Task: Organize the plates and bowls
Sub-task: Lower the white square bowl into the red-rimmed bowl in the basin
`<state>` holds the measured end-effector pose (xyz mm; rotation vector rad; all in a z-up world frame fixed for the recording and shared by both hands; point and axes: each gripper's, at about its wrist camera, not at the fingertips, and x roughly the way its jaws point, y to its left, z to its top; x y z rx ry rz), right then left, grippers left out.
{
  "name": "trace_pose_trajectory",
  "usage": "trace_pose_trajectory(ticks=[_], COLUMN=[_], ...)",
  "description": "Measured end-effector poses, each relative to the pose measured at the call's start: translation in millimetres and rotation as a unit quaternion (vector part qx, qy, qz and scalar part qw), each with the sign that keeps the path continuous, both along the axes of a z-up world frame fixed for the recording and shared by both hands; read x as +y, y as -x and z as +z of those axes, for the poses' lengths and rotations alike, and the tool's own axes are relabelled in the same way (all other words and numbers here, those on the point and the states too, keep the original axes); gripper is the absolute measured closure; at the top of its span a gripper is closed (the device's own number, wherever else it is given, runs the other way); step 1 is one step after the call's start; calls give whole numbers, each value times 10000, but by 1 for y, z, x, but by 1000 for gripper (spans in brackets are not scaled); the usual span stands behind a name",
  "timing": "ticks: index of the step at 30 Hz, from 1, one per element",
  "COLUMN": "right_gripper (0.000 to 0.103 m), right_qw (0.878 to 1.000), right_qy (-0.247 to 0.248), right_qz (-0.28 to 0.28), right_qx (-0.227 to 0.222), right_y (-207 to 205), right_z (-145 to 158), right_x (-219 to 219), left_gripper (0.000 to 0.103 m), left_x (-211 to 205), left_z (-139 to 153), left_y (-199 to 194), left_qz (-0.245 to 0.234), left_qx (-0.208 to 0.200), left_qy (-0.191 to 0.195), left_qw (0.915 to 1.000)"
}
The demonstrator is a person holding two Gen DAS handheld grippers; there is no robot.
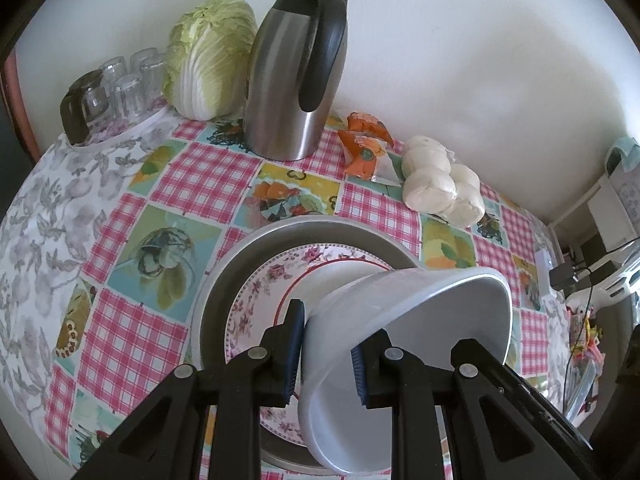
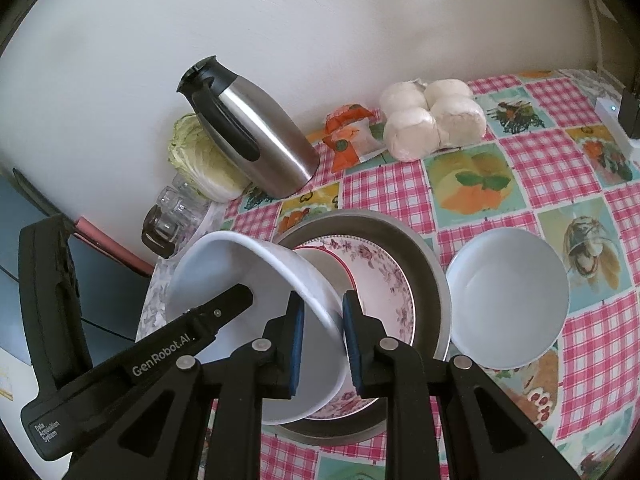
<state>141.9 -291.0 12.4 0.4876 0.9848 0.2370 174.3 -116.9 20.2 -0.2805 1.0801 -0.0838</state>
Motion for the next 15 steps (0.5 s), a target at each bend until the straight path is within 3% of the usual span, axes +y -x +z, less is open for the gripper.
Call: trace_pose_trajectory(ticks=[15], right_gripper=[81], right_qw=[9995], right_qy=[-151], right_qz=[-113], right_qx=[265], right_y=[-13], right_z=[-26], right_x=[2], left_gripper=[79], left_x=[8], left_z=[-13], left_y=[-7], left_qz=[144], left_qx=[141], left_qy=[-17], left_qw=[9998])
